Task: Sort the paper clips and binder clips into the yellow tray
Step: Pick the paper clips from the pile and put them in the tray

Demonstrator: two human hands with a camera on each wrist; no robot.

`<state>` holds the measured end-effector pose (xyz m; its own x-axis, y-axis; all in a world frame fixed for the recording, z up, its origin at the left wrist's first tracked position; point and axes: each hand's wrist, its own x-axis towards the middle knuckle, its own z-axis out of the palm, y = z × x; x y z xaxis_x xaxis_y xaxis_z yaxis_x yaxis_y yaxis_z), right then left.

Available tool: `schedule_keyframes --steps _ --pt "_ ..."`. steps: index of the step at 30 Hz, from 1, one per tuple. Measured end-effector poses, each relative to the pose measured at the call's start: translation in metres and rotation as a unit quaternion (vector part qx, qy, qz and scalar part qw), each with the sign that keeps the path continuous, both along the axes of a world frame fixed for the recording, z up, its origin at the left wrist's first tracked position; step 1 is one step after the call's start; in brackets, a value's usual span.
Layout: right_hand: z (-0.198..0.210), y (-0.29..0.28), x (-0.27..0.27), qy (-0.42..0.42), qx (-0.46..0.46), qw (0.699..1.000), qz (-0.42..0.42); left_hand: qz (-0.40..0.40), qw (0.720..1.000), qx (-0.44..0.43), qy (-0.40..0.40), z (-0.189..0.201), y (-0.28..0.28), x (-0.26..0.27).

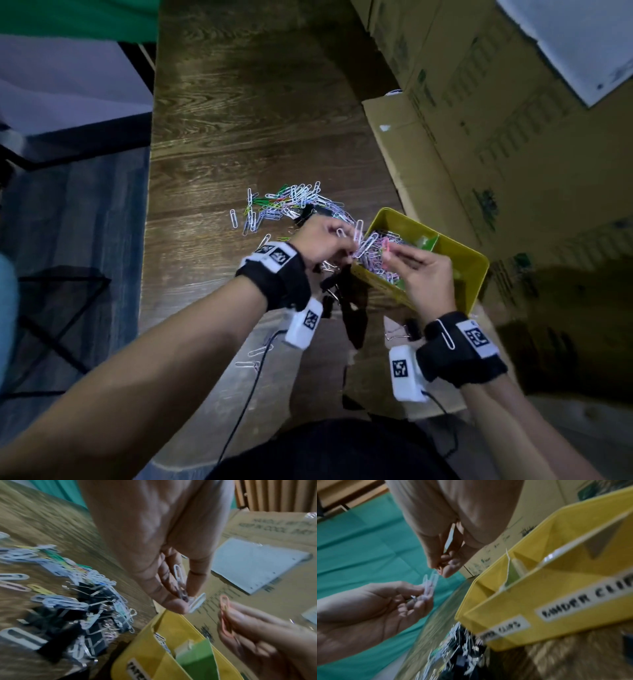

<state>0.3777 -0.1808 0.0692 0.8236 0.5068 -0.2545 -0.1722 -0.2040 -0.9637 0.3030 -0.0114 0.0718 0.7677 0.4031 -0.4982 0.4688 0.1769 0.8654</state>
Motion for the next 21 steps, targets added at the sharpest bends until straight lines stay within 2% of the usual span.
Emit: schedule_keyframes --steps 4,7,10,14,17,19,21 --pt "-0.001 -0.003 0.035 -0.048 -0.047 0.997 -0.026 -0.073 0.988 0.124 0.053 -0.011 -0.025 0.042" --pt "-0.003 0.003 0.049 -0.109 -0.111 0.988 -0.007 -0.157 0.957 0.226 0.095 -0.018 -0.038 0.057" --pt "-0.009 0.01 0.061 -0.156 -0.175 0.972 0.021 -0.182 0.938 0.273 0.116 -0.024 -0.04 0.057" --pt "-0.017 0.021 0.07 -0.2 -0.249 0.94 0.12 -0.146 0.96 0.223 0.086 -0.027 -0.036 0.044" --pt "-0.021 0.029 0.069 -0.246 -0.309 0.896 0.204 -0.07 0.991 0.107 0.025 -0.023 -0.026 0.025" --pt "-0.016 0.033 0.063 -0.296 -0.286 0.879 0.24 -0.026 0.998 0.062 0.011 -0.021 -0.012 0.007" --pt "-0.01 0.039 0.049 -0.347 -0.219 0.863 0.295 -0.021 0.996 0.087 0.015 -0.023 0.005 -0.018"
